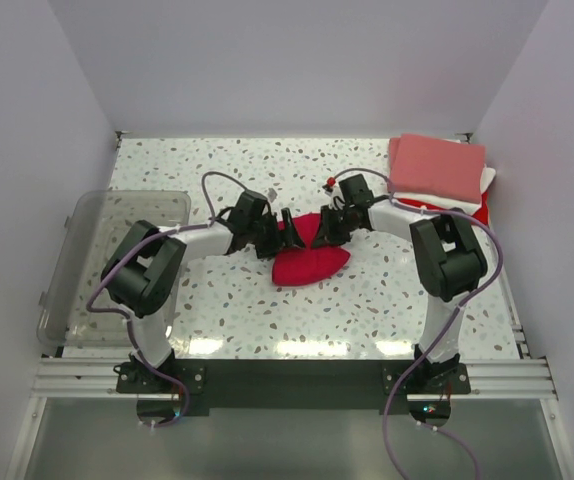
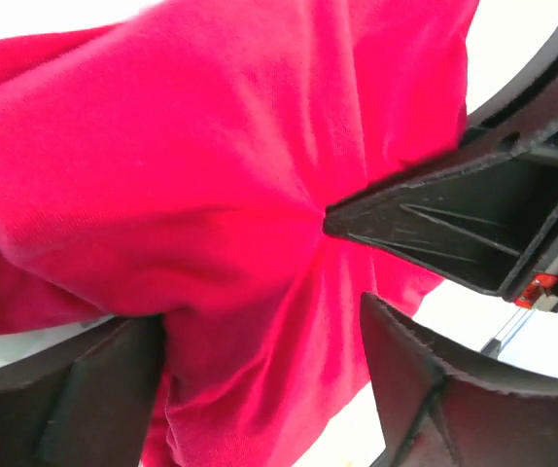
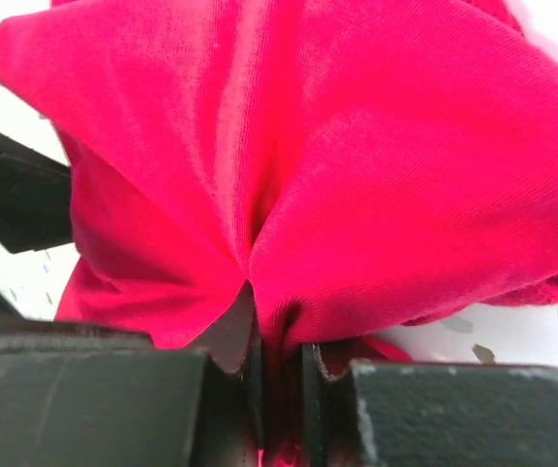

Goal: Fold and stack the t-shirts
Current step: Neatly place the folded tshirt to the corner

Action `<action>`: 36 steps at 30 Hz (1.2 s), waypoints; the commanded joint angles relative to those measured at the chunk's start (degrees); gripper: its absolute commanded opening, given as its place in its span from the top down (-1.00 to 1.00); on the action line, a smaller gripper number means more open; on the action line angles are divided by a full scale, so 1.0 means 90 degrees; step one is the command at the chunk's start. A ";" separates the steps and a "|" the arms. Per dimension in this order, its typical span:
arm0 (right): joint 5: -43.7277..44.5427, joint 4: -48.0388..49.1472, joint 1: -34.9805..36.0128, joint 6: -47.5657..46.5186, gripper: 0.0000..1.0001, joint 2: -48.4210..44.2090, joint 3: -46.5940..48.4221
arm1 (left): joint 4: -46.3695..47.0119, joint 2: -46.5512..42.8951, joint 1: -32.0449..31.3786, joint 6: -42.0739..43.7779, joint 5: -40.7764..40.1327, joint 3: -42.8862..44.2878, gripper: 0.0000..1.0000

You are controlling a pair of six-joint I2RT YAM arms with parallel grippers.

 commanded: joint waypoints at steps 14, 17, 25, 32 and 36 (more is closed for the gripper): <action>0.1389 -0.2578 -0.0398 -0.1421 1.00 0.0069 0.2558 | -0.1466 -0.1332 0.0212 0.0374 -0.0544 -0.0218 -0.97; 0.1506 -0.2851 -0.0544 -0.1587 1.00 0.0059 0.2949 | -0.1466 -0.1460 0.0261 0.0345 -0.0525 -0.0442 -0.97; 0.1808 -0.3446 -0.1198 -0.1978 1.00 0.0488 0.4219 | -0.1485 -0.1772 0.0320 0.0364 -0.0564 -0.0970 -0.97; 0.2043 -0.4062 -0.1580 -0.2154 1.00 0.1279 0.6211 | -0.1583 -0.2075 0.0329 0.0345 -0.0632 -0.1410 -0.98; 0.2169 -0.4248 -0.1726 -0.2115 1.00 0.1553 0.6866 | -0.1651 -0.2221 0.0359 0.0325 -0.0759 -0.1546 -0.98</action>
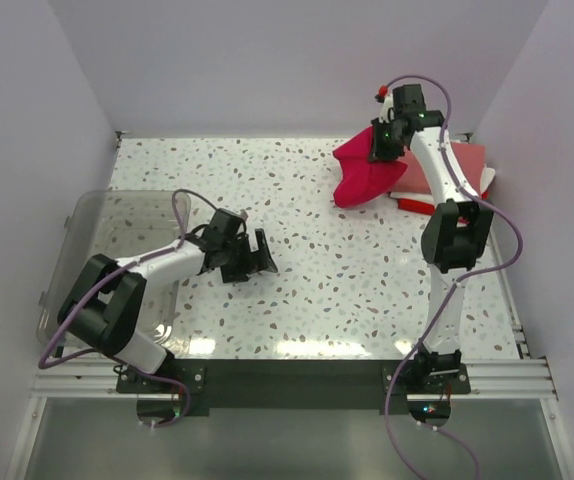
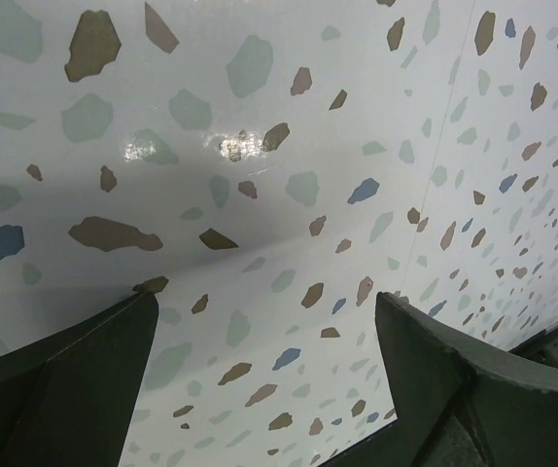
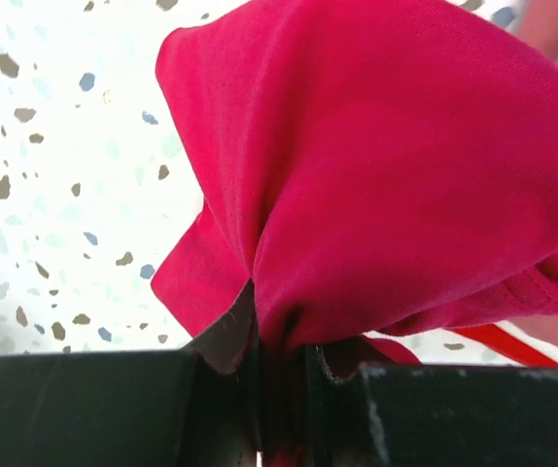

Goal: Fold and stack the t-shirts
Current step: Neatly place the folded tshirt to the corner

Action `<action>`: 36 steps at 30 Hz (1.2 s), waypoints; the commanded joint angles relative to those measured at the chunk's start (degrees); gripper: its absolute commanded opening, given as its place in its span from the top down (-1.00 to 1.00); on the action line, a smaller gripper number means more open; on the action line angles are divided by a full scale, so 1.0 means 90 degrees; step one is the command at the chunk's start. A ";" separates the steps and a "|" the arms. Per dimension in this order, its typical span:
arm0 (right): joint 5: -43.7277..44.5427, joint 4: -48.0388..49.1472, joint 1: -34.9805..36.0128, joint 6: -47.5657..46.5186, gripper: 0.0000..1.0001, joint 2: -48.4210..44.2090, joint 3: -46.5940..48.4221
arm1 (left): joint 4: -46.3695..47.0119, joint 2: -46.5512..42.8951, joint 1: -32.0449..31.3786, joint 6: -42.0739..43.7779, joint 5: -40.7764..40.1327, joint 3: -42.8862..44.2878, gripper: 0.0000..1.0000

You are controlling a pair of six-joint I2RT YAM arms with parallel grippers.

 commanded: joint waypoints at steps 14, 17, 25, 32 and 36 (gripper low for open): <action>0.0272 -0.0388 -0.0766 0.0191 1.00 -0.0118 0.1372 | -0.0329 -0.0550 0.0124 0.0107 -0.0218 -0.0231 -0.99; 0.0145 -0.0397 -0.1107 0.0299 1.00 0.0018 0.1655 | -0.0348 -0.0579 0.0124 0.0097 -0.0208 -0.0260 -0.99; -0.0177 -0.0290 -0.1489 0.0455 1.00 0.0340 0.1988 | -0.0563 -0.0823 0.0124 0.0087 -0.0315 -0.0328 -0.99; -0.0080 -0.0280 -0.1577 0.0416 1.00 0.0536 0.1871 | -0.0758 -0.1028 0.0124 0.0068 -0.0423 -0.0387 -1.00; -0.0012 -0.0270 -0.1645 0.0465 1.00 0.0585 0.1920 | -0.0876 -0.1136 0.0114 0.0077 -0.0462 -0.0416 -1.00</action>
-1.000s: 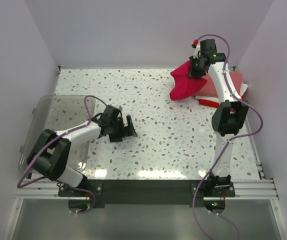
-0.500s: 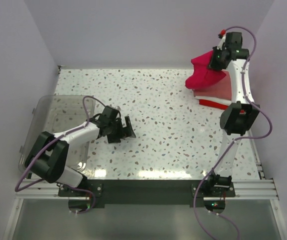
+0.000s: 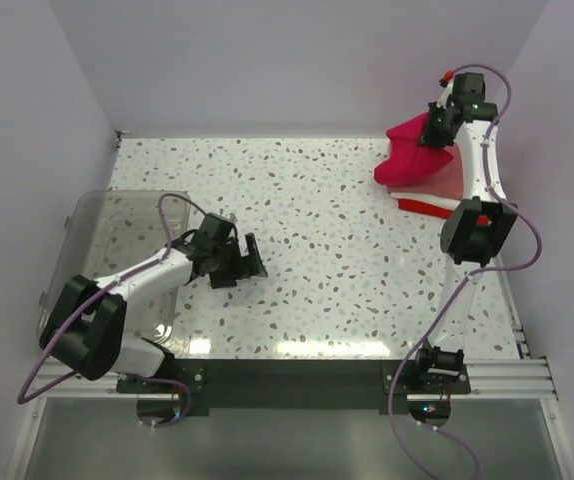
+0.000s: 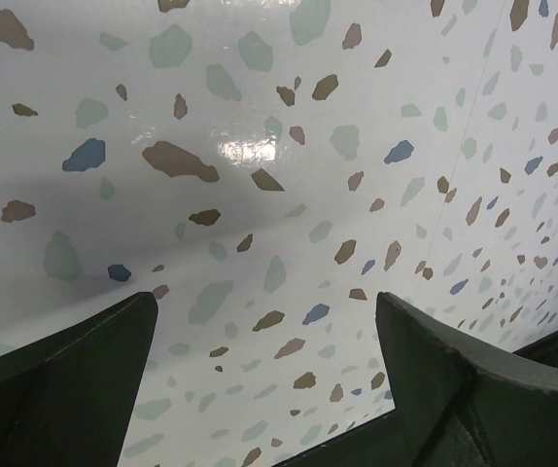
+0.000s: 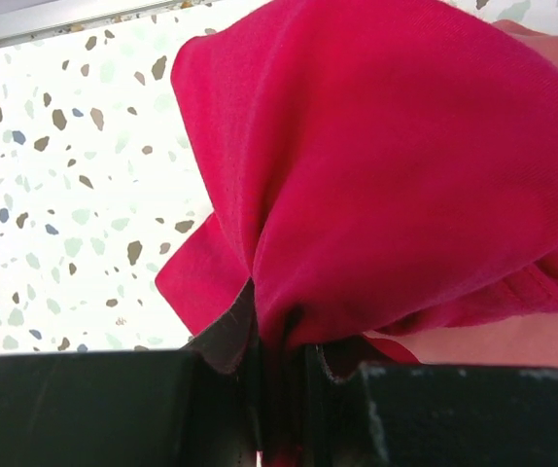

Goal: Fold and stack the t-shirts
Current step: Neatly place the folded tshirt to the corner

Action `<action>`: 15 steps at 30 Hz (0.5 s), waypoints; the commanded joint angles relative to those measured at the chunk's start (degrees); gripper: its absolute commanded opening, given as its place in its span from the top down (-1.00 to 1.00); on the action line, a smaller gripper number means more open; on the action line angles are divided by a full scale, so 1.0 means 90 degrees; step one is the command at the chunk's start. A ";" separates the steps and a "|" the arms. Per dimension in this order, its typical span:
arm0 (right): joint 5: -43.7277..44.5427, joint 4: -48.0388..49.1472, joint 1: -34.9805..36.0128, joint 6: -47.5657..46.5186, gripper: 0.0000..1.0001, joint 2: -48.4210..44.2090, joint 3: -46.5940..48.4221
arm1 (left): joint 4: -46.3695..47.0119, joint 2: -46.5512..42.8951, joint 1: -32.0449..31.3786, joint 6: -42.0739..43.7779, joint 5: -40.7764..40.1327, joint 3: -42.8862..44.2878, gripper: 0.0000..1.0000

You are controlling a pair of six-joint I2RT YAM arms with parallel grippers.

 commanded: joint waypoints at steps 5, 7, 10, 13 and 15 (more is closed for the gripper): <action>0.0495 0.0174 -0.0088 0.0091 1.00 -0.0122 0.0261 | -0.0262 -0.0379 0.0048 0.0029 -0.0146 -0.0121 -1.00; 0.0710 0.0184 -0.0118 0.0101 1.00 -0.0102 0.0319 | -0.0330 -0.0428 0.0048 0.0029 -0.0185 -0.0101 -1.00; 0.1149 0.0213 -0.0176 0.0149 1.00 -0.0073 0.0398 | -0.0447 -0.0496 0.0048 0.0009 -0.0205 -0.0072 -1.00; 0.1638 0.0281 -0.0245 0.0286 1.00 -0.0122 0.0359 | -0.0672 -0.0583 0.0048 0.0038 -0.0244 0.0006 -1.00; 0.2007 0.0398 -0.0264 0.0345 0.96 -0.0190 0.0194 | -0.0866 -0.0671 0.0048 0.0067 -0.0341 0.0094 -1.00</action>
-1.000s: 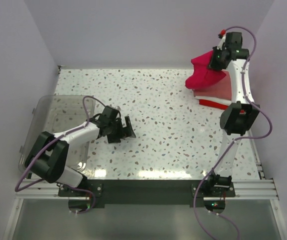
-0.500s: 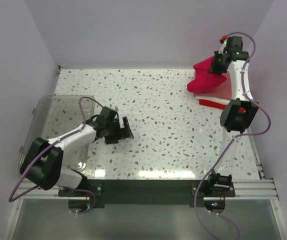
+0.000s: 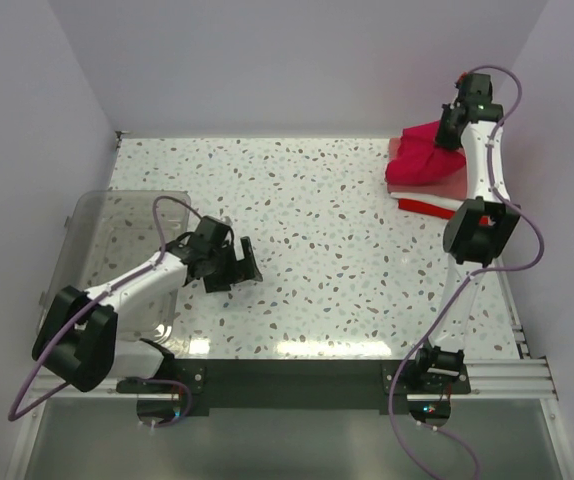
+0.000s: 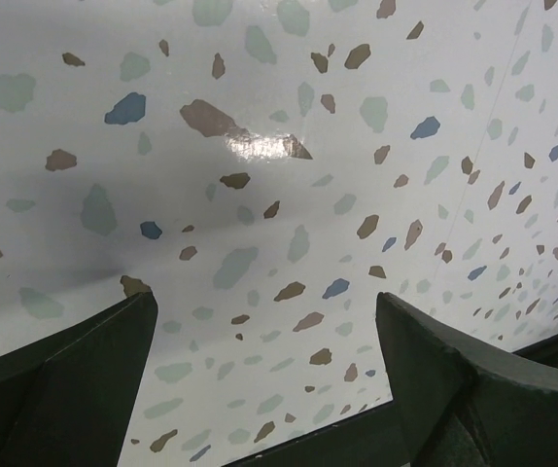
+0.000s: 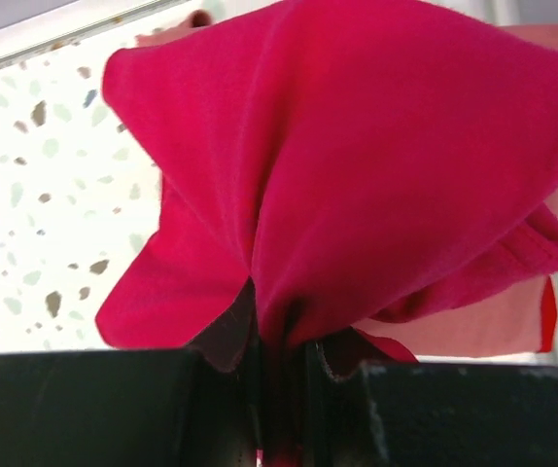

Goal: Fold and stack the t-shirts
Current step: Neatly place the folded tshirt to the corner

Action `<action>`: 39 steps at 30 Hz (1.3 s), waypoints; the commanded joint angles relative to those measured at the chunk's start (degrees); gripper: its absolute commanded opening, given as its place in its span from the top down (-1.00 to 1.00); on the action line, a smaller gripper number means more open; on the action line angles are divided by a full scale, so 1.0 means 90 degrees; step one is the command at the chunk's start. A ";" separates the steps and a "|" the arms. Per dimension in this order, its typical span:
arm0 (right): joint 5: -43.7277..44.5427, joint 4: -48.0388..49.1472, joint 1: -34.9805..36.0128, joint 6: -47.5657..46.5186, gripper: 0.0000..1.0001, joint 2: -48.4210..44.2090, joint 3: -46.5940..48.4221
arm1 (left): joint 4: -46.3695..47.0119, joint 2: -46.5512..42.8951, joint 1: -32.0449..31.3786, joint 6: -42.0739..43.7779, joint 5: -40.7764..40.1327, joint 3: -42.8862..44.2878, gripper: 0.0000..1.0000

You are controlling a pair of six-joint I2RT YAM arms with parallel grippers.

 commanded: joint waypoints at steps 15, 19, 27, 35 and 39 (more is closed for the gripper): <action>0.1936 0.1427 -0.0146 -0.0033 -0.97 -0.2498 -0.2188 | -0.0978 -0.0720 0.0046 0.0148 -0.0572 0.0650 -1.00; 0.1820 0.1485 -0.0155 0.0055 -0.97 -0.3035 -0.2599 | -0.1094 -0.0779 0.0046 0.0207 -0.0650 0.0768 -1.00; 0.0210 0.2002 -0.0068 0.0708 -0.97 -0.4353 -0.4304 | -0.1368 -0.1013 0.0046 0.0207 -0.0923 0.1070 -1.00; 0.0179 0.1534 0.1377 0.0582 -0.97 -0.5085 -0.5742 | -0.1553 -0.1023 0.0046 0.0451 -0.1168 0.1412 -1.00; -0.0163 0.1535 0.1963 0.0923 -0.97 -0.5623 -0.6865 | -0.1544 -0.0955 0.0046 0.0655 -0.1129 0.1481 -1.00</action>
